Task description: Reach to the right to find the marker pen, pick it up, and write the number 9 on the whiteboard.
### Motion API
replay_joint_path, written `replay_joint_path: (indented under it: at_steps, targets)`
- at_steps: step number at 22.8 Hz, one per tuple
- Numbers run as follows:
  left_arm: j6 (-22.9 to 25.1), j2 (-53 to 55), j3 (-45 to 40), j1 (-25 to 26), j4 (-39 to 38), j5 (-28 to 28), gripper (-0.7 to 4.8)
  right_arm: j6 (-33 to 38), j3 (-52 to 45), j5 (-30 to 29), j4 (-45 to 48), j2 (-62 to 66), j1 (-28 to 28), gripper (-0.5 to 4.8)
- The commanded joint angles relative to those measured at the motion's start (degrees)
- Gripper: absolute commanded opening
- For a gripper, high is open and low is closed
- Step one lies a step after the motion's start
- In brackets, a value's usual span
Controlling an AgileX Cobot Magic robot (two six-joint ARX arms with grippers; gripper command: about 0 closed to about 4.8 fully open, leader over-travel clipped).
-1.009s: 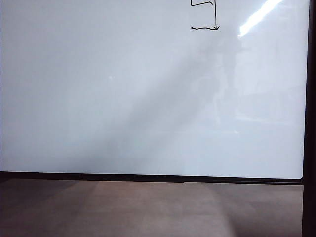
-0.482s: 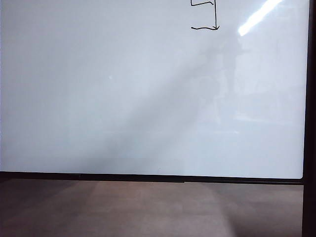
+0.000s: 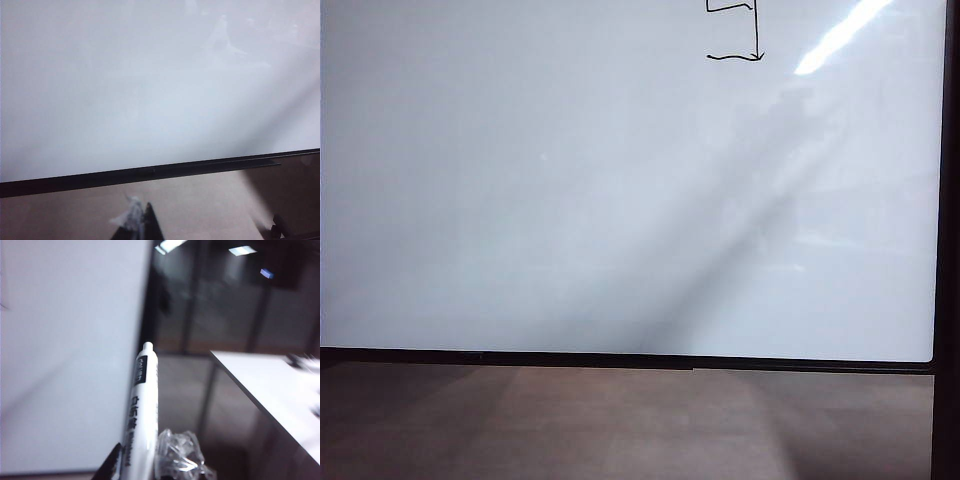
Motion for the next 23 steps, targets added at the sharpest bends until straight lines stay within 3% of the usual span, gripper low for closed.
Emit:
replay_joint_path:
  at_steps: [1,7,23]
  targets:
    - [-0.2,0.1,0.1,0.0,0.7,0.0,-0.05,1.3,-6.3,-5.2,6.9,0.0,-6.7,0.04]
    - [-0.2,0.1,0.0,0.0,0.7,0.0,-0.05,4.9,-16.5,-6.4,18.0,0.0,-9.9,0.04]
    - [-0.2,0.1,0.0,0.0,0.7,0.0,-0.05,9.2,-28.4,-9.8,29.9,-0.1,-4.3,0.04]
